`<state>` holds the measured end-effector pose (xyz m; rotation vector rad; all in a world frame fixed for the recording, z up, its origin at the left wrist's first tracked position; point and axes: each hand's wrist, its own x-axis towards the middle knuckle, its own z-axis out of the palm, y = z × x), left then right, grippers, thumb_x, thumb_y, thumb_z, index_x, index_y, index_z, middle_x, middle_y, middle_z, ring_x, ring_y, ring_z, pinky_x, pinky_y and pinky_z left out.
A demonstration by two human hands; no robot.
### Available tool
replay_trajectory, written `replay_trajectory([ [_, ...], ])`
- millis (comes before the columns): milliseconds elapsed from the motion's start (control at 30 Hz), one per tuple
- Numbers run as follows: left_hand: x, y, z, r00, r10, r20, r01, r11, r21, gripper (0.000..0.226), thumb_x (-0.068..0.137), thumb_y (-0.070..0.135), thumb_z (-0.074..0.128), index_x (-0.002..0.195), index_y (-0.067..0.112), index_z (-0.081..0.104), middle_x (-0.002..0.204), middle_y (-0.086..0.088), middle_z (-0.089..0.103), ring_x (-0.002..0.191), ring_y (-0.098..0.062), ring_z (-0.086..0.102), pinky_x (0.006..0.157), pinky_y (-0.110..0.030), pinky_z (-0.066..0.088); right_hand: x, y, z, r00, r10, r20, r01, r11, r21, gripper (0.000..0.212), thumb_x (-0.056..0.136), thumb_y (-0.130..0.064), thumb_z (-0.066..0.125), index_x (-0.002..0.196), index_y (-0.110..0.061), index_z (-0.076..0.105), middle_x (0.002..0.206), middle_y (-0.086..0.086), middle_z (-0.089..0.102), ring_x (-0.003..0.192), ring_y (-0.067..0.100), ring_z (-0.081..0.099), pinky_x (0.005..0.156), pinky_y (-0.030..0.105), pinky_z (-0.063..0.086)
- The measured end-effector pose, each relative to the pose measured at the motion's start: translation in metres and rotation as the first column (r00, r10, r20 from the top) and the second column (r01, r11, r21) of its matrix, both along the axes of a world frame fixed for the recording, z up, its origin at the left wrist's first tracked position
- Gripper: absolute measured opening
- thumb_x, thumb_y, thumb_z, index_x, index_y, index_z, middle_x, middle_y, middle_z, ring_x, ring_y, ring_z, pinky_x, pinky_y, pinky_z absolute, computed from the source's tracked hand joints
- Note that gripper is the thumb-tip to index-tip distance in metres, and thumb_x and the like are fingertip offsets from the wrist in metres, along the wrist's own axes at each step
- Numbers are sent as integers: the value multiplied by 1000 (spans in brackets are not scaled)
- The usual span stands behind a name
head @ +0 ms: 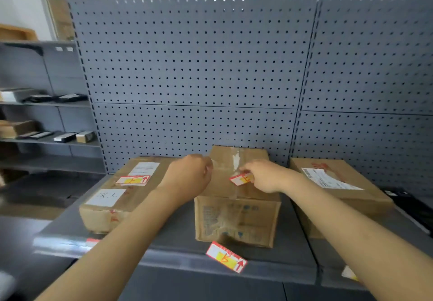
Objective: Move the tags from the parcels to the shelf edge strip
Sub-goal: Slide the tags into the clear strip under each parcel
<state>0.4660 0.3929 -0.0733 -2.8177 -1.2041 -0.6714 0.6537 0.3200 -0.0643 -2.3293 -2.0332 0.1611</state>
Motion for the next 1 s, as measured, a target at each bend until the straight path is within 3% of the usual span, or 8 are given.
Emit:
replay_trajectory([
  [100,9,7,0,1000,-23,-5,23,1000,1,23,91,24,44,101,21,65,101,0,67,88,-23,63,76,-36,54,10,7,0,1000,-2,31,4,999,-49,44,98,-4,41,140,-17,46,138,8,47,117,29,50,99,42,43],
  [300,14,12,1,999,-33,-9,33,999,-26,24,91,24,44,104,22,64,103,1,66,90,-22,64,77,-35,53,19,16,6,1000,4,6,-4,996,-85,35,97,-24,53,131,-15,53,125,5,52,109,22,52,95,34,44],
  [433,15,12,1,1000,-26,-15,26,999,-32,24,91,24,45,105,23,64,104,2,66,91,-21,63,78,-36,53,19,20,7,999,-16,-51,9,991,-131,34,97,-22,53,127,-9,58,124,11,58,109,28,56,98,41,46],
  [533,17,10,0,999,-43,-13,43,999,-30,23,92,24,46,106,22,64,103,2,66,88,-20,64,77,-35,54,19,19,8,993,-54,-106,39,990,-137,36,94,-21,58,123,1,57,126,19,58,97,33,58,87,39,48],
  [667,19,2,1,998,-59,-2,59,998,-12,23,92,25,46,106,23,65,105,5,66,90,-19,63,77,-32,52,15,11,9,986,-48,-159,53,998,31,34,88,-11,65,119,-6,52,111,5,53,94,20,50,77,30,41],
  [833,21,-11,4,992,-122,6,122,992,12,23,94,26,45,108,22,64,103,4,67,91,-18,64,76,-32,52,17,-8,-2,979,-57,-197,108,960,260,12,92,-13,59,96,-19,49,99,0,53,88,20,54,69,31,42],
  [900,28,-19,4,986,-167,-3,167,986,27,24,95,26,43,108,22,64,101,2,68,88,-20,65,76,-34,53,22,-25,-8,970,-100,-220,170,930,326,13,93,-15,57,102,-21,49,104,3,59,90,20,56,72,34,46],
  [1000,53,-38,3,967,-255,-12,255,965,60,24,95,27,43,107,22,63,103,-1,68,89,-23,64,76,-38,54,32,-59,-14,959,-181,-220,255,890,377,31,93,-12,54,123,-18,52,116,8,62,99,25,57,80,38,49],
])
